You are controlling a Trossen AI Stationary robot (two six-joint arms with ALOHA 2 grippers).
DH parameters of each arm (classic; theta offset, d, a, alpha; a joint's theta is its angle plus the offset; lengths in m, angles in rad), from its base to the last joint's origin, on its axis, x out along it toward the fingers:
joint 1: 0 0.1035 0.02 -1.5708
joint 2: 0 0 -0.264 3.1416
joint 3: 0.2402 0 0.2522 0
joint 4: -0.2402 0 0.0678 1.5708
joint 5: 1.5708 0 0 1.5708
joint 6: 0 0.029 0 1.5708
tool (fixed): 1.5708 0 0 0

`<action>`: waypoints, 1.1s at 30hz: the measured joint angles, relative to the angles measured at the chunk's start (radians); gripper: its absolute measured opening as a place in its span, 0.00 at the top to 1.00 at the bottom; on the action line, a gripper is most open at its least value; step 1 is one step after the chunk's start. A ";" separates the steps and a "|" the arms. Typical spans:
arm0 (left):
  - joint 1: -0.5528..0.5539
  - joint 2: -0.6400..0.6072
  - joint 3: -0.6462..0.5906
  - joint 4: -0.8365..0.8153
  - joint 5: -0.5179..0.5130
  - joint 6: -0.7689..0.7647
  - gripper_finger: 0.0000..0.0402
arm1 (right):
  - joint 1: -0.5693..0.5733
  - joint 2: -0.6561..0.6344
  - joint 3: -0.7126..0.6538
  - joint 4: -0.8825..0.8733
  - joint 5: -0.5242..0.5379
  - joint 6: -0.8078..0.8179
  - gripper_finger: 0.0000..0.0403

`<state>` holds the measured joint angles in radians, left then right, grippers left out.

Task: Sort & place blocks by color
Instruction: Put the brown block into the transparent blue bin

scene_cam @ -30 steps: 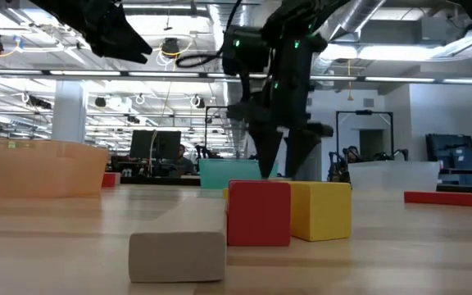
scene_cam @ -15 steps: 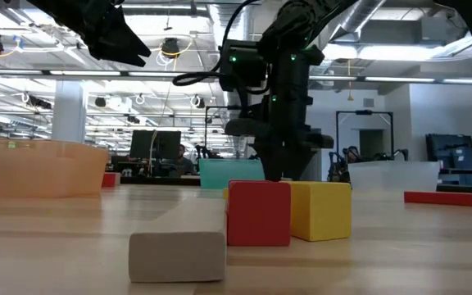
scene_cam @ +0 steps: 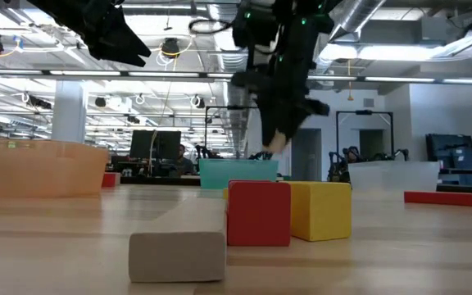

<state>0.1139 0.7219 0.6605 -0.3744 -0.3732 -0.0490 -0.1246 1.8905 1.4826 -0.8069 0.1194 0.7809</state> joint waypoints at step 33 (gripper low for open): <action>0.009 0.000 0.000 0.002 -0.056 -0.129 0.16 | -0.441 0.127 0.044 0.462 -0.043 -0.370 0.65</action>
<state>0.1227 0.7223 0.6605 -0.3727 -0.4290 -0.1780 -0.5652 2.0174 1.5271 -0.3447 0.0763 0.4106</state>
